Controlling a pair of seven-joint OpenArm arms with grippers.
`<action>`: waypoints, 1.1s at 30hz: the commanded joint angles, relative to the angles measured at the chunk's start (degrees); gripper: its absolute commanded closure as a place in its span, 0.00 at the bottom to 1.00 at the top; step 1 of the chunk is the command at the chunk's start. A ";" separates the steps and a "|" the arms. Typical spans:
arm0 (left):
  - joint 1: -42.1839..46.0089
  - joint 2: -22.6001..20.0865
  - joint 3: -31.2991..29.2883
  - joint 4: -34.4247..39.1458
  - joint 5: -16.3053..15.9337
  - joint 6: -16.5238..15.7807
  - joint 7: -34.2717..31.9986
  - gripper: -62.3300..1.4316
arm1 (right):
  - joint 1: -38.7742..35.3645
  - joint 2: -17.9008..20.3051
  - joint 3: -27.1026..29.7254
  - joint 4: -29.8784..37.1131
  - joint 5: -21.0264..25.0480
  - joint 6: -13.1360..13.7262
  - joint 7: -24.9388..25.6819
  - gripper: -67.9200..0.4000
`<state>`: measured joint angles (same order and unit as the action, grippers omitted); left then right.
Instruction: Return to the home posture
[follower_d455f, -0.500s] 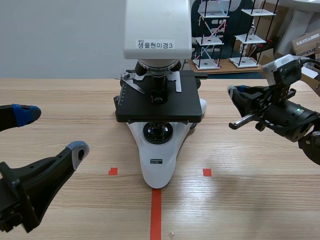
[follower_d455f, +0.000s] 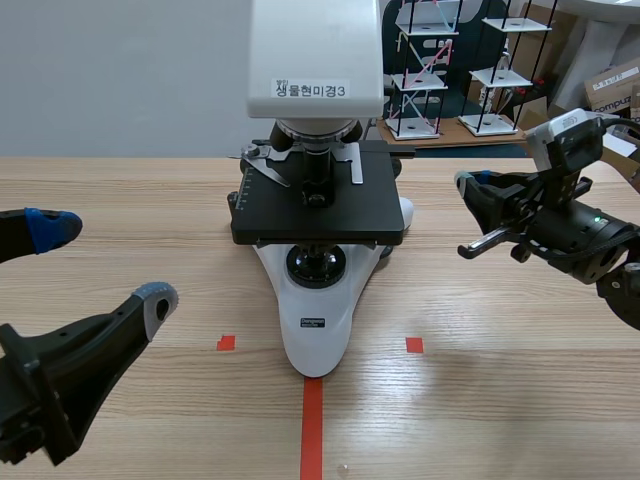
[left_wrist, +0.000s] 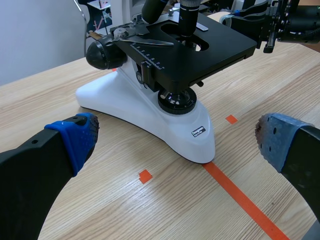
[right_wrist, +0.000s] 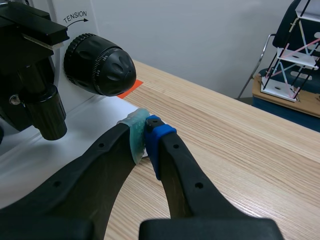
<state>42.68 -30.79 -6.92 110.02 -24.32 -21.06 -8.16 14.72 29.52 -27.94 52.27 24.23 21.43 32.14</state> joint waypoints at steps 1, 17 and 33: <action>-0.02 0.28 -0.22 0.35 -0.55 -0.02 -1.01 0.00 | 1.42 0.48 0.24 0.59 0.63 -0.04 1.27 0.98; -0.02 0.28 -0.22 0.35 -0.55 -0.02 -1.01 0.00 | -17.53 8.33 9.31 17.73 1.97 -0.04 0.79 0.48; 0.00 0.28 -0.22 0.35 -0.52 -0.02 -1.01 0.00 | -52.76 11.28 28.76 48.72 1.97 -4.31 -2.64 0.00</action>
<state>42.68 -30.79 -6.92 110.02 -24.34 -21.06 -8.19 -38.50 40.21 0.51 100.60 25.36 17.17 28.84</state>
